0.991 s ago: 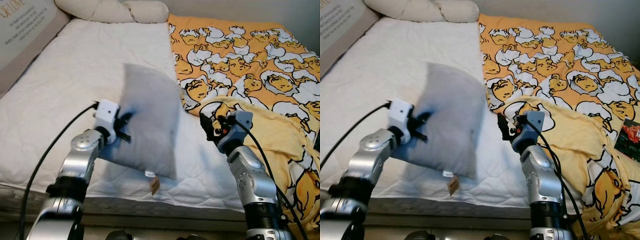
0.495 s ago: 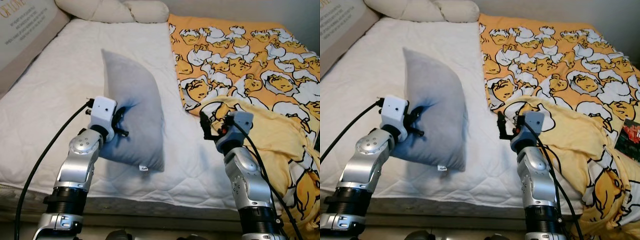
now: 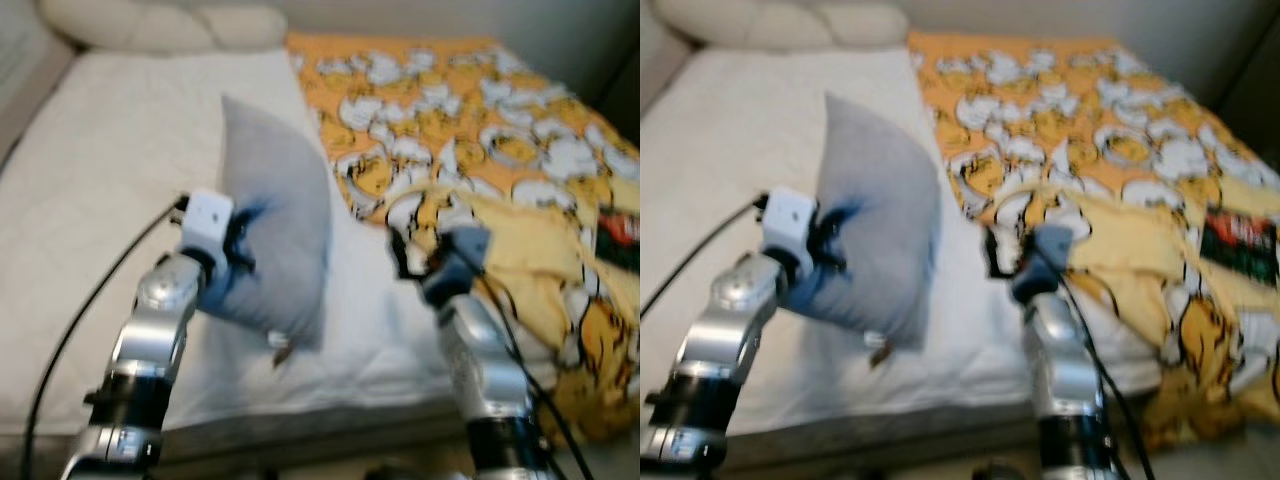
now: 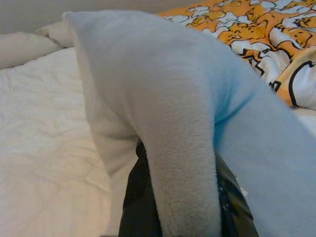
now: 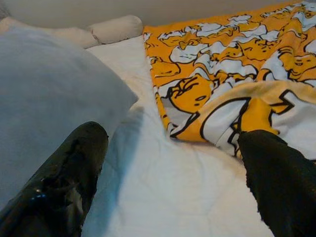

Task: Clean up the room

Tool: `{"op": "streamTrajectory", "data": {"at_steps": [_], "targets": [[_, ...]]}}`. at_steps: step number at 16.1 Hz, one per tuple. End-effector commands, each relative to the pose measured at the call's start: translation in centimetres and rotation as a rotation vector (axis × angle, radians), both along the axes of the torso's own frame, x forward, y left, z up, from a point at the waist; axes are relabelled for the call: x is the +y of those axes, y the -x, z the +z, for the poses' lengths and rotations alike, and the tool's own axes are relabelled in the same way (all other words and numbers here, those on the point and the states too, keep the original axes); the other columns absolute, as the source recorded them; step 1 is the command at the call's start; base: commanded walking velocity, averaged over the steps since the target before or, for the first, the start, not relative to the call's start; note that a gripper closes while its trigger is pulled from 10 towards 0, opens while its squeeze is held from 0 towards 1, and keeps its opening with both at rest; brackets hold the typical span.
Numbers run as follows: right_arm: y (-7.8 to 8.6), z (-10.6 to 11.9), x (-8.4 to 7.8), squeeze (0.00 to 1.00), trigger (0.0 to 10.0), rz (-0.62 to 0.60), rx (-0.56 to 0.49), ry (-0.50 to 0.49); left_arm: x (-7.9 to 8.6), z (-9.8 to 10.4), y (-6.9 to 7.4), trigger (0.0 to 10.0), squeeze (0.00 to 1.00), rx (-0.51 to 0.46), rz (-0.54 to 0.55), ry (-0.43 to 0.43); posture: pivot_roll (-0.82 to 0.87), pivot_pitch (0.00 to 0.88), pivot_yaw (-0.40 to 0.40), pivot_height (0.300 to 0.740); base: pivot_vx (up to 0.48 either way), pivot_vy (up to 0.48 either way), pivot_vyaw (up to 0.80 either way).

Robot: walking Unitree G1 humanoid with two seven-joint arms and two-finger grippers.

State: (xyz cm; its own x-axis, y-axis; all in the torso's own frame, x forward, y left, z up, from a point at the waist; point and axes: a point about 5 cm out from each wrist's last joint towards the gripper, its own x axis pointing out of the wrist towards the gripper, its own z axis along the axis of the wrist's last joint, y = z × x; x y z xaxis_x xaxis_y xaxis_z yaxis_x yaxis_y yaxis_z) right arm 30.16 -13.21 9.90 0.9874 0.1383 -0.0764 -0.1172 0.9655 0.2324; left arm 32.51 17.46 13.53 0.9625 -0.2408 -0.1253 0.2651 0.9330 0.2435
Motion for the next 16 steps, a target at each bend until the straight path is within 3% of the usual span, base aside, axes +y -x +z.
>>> {"op": "streamTrajectory", "data": {"at_steps": [1,16], "targets": [[-0.15,-0.08,-0.97,0.00,10.0,-0.031,0.007,0.026,-0.66,1.87,-0.50,10.0,0.00,-0.079,-0.008,0.001,0.01,0.000,-0.027,0.740,0.000,0.401,0.00],[0.09,-0.43,-0.92,0.00,10.0,-0.007,0.027,0.082,-1.04,1.93,-0.53,10.0,0.00,-0.083,0.006,-0.008,0.00,0.000,-0.043,0.740,0.000,0.393,0.00]]}}
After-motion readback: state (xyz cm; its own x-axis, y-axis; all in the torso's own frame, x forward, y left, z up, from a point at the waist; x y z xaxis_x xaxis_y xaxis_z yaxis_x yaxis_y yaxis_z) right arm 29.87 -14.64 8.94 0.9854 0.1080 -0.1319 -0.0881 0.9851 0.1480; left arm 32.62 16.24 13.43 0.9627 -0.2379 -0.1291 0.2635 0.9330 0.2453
